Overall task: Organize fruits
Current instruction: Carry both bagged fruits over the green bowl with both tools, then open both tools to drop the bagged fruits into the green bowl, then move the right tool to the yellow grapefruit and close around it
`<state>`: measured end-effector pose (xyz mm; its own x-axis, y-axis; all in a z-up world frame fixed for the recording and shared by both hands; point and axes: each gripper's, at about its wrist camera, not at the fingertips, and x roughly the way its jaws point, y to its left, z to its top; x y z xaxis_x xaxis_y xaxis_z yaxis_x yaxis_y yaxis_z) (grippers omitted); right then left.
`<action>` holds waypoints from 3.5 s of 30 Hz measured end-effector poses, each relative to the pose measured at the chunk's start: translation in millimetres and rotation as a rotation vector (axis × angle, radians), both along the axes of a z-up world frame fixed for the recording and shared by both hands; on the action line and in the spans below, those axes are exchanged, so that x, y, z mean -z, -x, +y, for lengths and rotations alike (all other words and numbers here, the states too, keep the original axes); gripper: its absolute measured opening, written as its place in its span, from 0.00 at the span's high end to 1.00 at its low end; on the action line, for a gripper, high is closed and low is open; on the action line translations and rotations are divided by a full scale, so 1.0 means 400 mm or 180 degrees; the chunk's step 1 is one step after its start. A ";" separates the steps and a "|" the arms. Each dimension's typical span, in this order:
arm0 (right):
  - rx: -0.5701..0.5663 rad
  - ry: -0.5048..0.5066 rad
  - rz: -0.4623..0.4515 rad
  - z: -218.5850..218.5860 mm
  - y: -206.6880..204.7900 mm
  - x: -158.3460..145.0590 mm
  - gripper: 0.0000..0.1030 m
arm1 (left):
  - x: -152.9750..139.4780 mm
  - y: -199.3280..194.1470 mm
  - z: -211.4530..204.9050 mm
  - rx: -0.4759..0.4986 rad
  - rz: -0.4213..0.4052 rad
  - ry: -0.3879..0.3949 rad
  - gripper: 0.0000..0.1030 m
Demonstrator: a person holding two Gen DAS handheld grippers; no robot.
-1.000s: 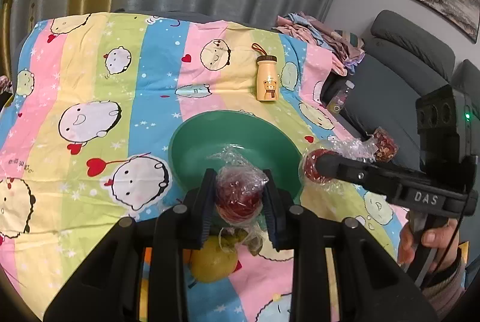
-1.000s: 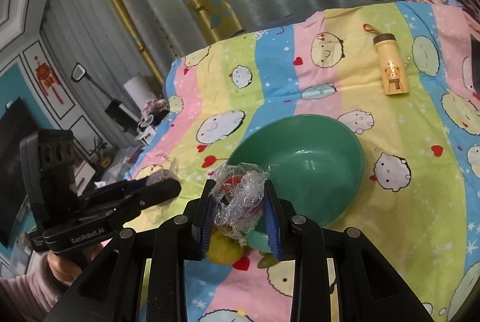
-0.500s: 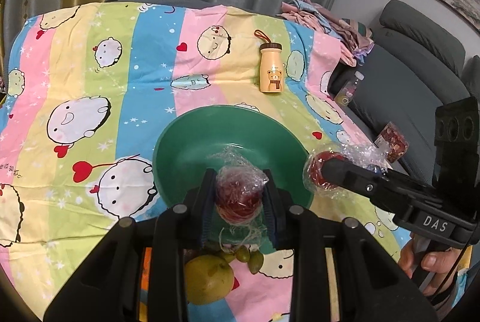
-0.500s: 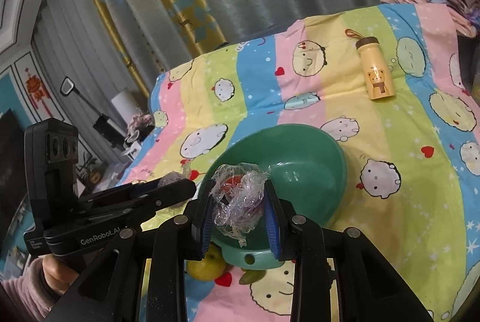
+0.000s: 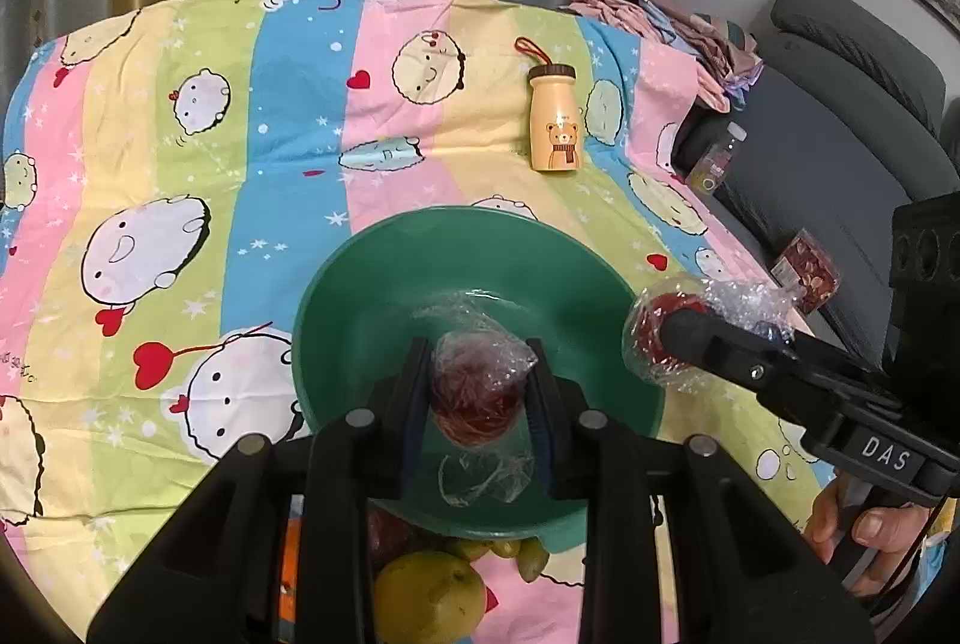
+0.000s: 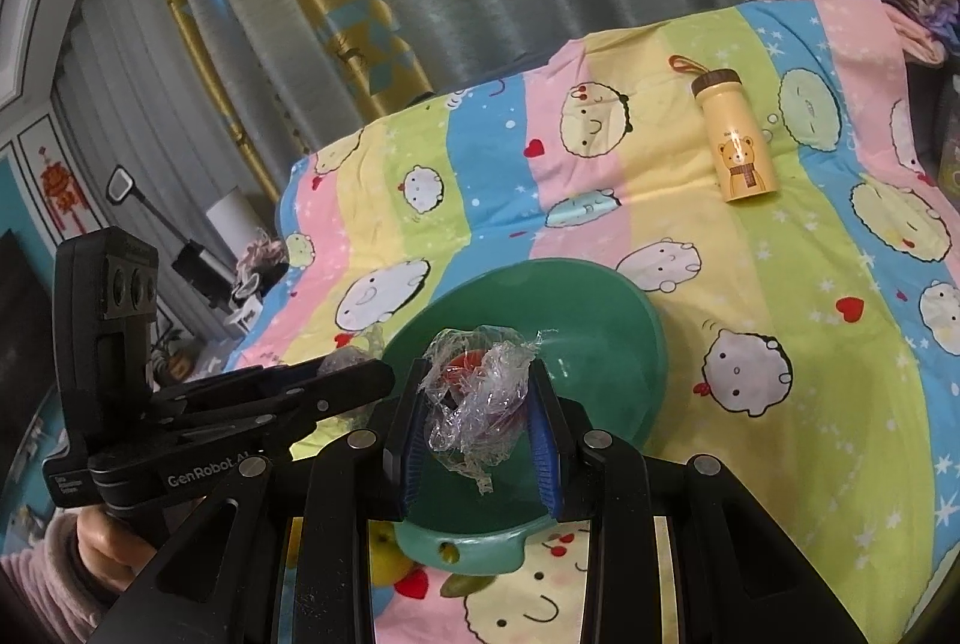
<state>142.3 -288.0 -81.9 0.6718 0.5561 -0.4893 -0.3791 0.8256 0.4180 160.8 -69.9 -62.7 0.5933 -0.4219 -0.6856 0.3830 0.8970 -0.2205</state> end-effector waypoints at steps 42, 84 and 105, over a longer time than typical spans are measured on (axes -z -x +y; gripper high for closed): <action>0.0273 0.0498 0.0078 0.021 -0.035 0.046 0.50 | 0.044 -0.037 -0.017 -0.0099 0.0029 -0.0534 0.30; -0.1530 0.0536 0.0455 0.420 0.265 0.210 0.45 | 0.177 0.312 0.373 -0.0398 0.0693 0.0293 0.21; -0.1425 0.0981 0.0362 0.540 0.191 0.231 0.45 | 0.215 0.253 0.395 -0.0309 0.0774 0.0525 0.40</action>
